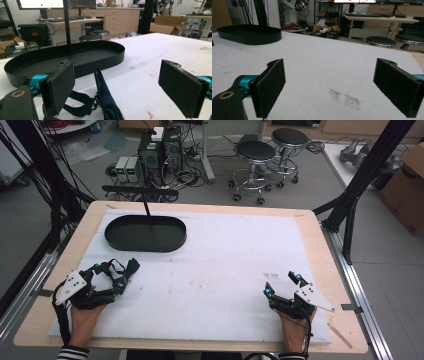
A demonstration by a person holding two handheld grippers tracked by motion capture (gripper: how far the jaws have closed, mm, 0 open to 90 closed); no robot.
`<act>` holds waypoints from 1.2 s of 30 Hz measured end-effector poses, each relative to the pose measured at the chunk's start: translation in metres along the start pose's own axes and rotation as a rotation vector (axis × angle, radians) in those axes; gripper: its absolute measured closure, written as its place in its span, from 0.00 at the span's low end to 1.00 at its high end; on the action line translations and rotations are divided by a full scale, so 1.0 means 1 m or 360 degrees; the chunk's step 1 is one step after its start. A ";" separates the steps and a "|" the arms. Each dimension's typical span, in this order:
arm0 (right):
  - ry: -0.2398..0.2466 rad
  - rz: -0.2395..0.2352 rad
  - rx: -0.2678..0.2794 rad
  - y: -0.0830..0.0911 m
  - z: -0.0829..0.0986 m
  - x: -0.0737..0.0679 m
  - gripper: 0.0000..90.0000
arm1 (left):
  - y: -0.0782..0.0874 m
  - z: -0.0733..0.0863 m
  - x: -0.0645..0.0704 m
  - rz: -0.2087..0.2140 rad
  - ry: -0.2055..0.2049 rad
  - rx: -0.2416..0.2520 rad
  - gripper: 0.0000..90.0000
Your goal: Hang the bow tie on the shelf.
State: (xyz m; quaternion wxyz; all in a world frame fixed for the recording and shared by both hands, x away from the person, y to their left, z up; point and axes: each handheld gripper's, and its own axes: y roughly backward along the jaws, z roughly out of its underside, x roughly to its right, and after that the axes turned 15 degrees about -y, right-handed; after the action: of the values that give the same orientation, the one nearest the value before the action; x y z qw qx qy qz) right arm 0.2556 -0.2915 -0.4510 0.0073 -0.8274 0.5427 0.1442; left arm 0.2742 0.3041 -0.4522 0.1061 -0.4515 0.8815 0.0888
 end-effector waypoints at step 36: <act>0.0014 0.0004 -0.0018 -0.001 0.000 -0.001 0.11 | -0.003 -0.026 0.002 0.0052 -0.0007 -0.0260 0.16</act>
State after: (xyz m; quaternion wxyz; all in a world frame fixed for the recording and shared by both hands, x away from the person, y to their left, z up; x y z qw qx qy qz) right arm 0.2565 -0.2904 -0.4507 0.0001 -0.8273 0.5431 0.1436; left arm 0.2732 0.2946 -0.4280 0.0695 -0.4440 0.8783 0.1632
